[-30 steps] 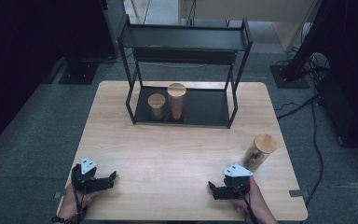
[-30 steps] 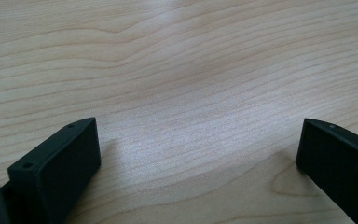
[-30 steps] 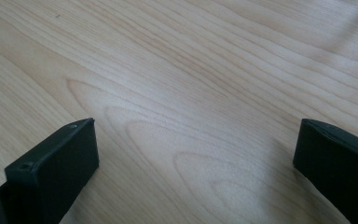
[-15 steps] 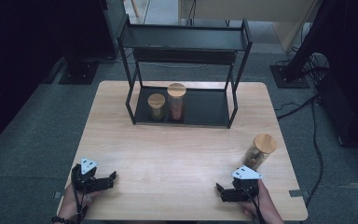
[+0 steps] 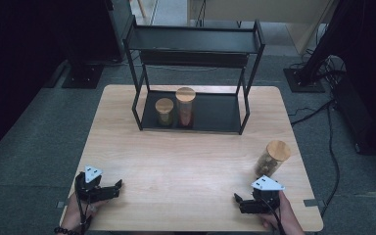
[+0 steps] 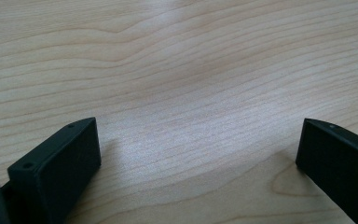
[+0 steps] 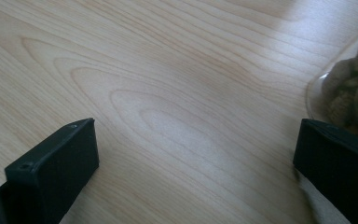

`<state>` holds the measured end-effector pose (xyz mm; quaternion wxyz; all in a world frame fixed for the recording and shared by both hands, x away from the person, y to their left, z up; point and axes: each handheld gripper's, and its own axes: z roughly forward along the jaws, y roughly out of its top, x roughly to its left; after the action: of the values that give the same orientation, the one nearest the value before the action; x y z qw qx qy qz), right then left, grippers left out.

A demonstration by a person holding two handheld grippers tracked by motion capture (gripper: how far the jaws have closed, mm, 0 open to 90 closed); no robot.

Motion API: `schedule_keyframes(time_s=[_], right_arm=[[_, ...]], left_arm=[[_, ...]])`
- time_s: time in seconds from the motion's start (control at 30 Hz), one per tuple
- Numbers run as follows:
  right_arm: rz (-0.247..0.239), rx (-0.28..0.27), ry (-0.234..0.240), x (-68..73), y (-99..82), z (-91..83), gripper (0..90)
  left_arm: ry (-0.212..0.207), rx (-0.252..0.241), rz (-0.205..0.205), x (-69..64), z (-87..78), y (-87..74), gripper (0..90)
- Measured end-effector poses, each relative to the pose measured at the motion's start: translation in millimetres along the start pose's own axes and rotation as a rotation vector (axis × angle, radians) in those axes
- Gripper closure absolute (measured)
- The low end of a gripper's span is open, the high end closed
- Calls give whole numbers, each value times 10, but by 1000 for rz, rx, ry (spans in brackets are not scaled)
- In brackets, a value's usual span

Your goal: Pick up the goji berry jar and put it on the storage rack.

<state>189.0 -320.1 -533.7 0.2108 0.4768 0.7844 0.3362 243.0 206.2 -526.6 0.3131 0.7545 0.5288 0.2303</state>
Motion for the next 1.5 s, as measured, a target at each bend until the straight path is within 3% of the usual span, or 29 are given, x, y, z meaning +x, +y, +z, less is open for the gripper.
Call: schedule_keyframes(time_s=[0.87, 1.5], right_arm=[[45, 1, -48, -333, -169, -170, 0], [131, 5, -130, -772, -390, -391, 0]], left_arm=[[0, 0, 0, 0, 0, 0, 0], [1, -1, 0, -1, 0, 0, 0]])
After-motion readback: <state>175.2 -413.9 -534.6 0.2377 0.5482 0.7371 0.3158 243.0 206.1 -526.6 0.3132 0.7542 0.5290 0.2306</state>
